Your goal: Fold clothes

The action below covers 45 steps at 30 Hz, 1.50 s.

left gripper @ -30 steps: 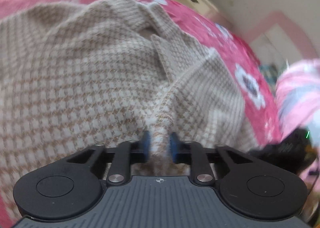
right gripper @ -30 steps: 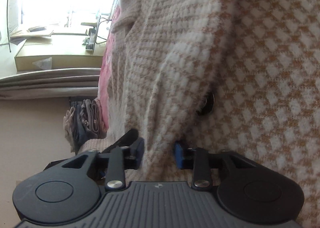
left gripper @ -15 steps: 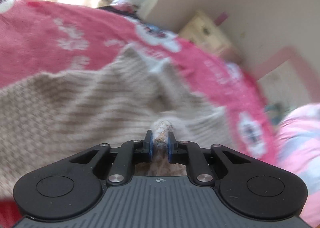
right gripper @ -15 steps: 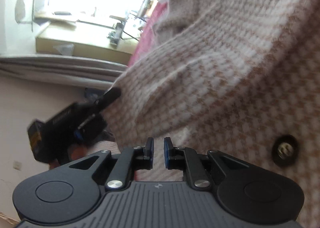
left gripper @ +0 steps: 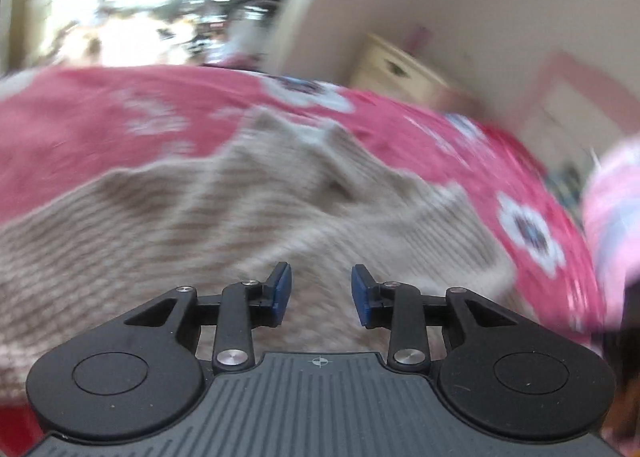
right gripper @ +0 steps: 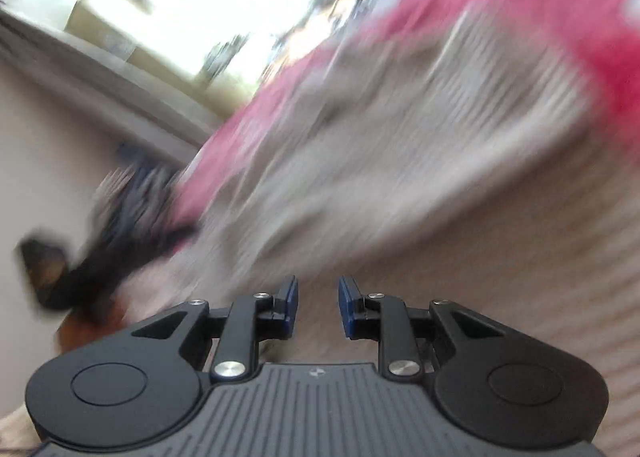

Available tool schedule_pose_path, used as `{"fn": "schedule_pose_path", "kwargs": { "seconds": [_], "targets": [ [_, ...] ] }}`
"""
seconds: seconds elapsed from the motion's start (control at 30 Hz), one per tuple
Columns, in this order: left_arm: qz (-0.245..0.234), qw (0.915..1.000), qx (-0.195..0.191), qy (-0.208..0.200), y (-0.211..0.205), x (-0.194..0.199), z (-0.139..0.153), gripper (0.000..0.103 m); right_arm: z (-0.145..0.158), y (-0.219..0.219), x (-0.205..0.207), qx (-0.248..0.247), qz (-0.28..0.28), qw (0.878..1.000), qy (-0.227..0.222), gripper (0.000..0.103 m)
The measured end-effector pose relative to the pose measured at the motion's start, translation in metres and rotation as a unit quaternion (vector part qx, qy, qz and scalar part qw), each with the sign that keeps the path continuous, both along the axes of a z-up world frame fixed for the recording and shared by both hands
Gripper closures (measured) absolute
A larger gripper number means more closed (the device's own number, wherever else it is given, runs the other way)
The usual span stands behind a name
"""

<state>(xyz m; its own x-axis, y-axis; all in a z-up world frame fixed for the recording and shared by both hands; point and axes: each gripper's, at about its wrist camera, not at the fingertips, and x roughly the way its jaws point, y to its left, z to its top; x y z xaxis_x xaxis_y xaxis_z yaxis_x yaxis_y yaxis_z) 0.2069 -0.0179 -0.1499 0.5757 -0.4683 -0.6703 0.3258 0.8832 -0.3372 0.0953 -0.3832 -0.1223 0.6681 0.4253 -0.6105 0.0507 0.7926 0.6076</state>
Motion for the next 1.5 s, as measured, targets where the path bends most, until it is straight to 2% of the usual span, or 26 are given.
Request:
{"fn": "schedule_pose_path", "kwargs": {
  "seconds": [0.07,0.13,0.23,0.33,0.43,0.47,0.53,0.7,0.9,1.03,1.13,1.27,1.33,1.37,1.4,1.5],
  "targets": [
    [-0.013,0.9998,0.017,-0.004,-0.009,-0.004,-0.005,0.07,0.016,-0.019,0.002,-0.104,-0.046,0.992,-0.044,0.078],
    [-0.025,0.9991,0.034,-0.008,-0.017,-0.009,-0.011,0.07,0.021,-0.032,0.012,-0.18,-0.078,0.978,-0.072,0.079],
    [-0.044,0.9971,0.06,-0.013,-0.03,-0.015,-0.019,0.069,0.01,-0.042,0.028,-0.214,-0.103,0.968,-0.081,0.081],
    [-0.059,0.9949,0.08,-0.018,-0.041,-0.02,-0.026,0.068,-0.028,-0.039,0.048,-0.24,-0.073,0.967,-0.038,0.082],
    [-0.054,0.9955,0.076,-0.02,-0.038,-0.022,-0.027,0.067,-0.04,-0.029,0.048,-0.279,-0.041,0.959,-0.028,0.084],
    [-0.052,0.9957,0.074,-0.021,-0.037,-0.023,-0.027,0.067,-0.04,-0.028,0.048,-0.281,-0.033,0.959,-0.029,0.082],
    [-0.05,0.9959,0.073,-0.023,-0.036,-0.026,-0.028,0.067,-0.024,-0.03,0.051,-0.245,-0.034,0.968,-0.046,0.083],
    [-0.051,0.9956,0.075,-0.025,-0.035,-0.028,-0.028,0.066,-0.024,-0.037,0.103,-0.252,-0.047,0.965,-0.054,0.083],
    [-0.055,0.9956,0.07,-0.029,-0.029,-0.029,-0.03,0.066,-0.053,-0.067,0.175,-0.194,-0.067,0.979,-0.002,0.086],
    [-0.057,0.9957,0.066,-0.032,-0.025,-0.028,-0.032,0.066,-0.044,-0.091,0.19,-0.136,-0.109,0.985,0.009,0.086],
    [-0.059,0.9957,0.063,-0.034,-0.022,-0.028,-0.033,0.066,-0.022,-0.104,0.171,-0.11,-0.131,0.985,-0.023,0.083],
    [-0.059,0.996,0.058,-0.034,-0.02,-0.028,-0.034,0.066,-0.005,-0.094,0.127,-0.155,-0.094,0.982,-0.045,0.083],
    [-0.059,0.9962,0.056,-0.033,-0.018,-0.027,-0.035,0.066,-0.006,-0.089,0.118,-0.17,-0.096,0.98,-0.045,0.083],
    [-0.058,0.9963,0.054,-0.033,-0.018,-0.027,-0.035,0.066,-0.007,-0.087,0.113,-0.178,-0.097,0.978,-0.045,0.082],
    [-0.058,0.9963,0.053,-0.033,-0.017,-0.027,-0.035,0.066,-0.008,-0.084,0.109,-0.186,-0.098,0.977,-0.045,0.072],
    [-0.058,0.9966,0.05,-0.032,-0.016,-0.026,-0.036,0.066,-0.01,-0.077,0.095,-0.208,-0.1,0.972,-0.045,0.068]
  ]
}}
